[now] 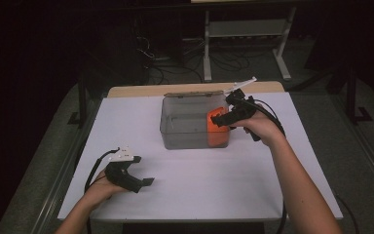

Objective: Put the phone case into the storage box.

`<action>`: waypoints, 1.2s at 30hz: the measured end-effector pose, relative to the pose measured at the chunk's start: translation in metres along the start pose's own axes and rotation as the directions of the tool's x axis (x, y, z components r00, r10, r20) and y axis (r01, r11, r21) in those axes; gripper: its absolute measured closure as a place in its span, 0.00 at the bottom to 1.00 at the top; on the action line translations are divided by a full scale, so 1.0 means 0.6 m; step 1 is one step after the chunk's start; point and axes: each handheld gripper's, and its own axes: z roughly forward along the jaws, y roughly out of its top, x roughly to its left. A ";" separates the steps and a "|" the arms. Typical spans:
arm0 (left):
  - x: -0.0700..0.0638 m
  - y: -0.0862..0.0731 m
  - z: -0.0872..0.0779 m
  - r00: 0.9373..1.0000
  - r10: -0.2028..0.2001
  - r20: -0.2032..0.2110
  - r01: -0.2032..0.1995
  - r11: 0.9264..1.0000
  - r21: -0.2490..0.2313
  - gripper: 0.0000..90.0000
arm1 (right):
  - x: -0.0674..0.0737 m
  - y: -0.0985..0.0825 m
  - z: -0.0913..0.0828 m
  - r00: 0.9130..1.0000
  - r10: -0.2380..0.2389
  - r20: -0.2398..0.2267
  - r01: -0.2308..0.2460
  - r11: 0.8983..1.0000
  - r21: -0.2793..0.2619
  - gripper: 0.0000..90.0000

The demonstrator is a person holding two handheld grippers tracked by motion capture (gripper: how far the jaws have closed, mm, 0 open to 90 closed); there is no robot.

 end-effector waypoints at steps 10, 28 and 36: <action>0.000 0.000 0.002 1.000 0.011 -0.003 -0.011 1.000 -0.007 0.00 | -0.003 -0.041 -0.026 0.998 -0.018 -0.054 0.015 0.998 -0.065 0.00; -0.002 0.000 0.003 1.000 0.011 -0.001 -0.011 1.000 -0.008 0.00 | 0.022 -0.124 -0.041 0.995 -0.063 -0.083 0.052 0.991 -0.126 0.00; -0.002 -0.001 0.002 1.000 0.012 -0.004 -0.012 1.000 -0.017 0.00 | 0.028 -0.167 -0.038 0.994 -0.061 -0.088 0.048 0.990 -0.136 0.00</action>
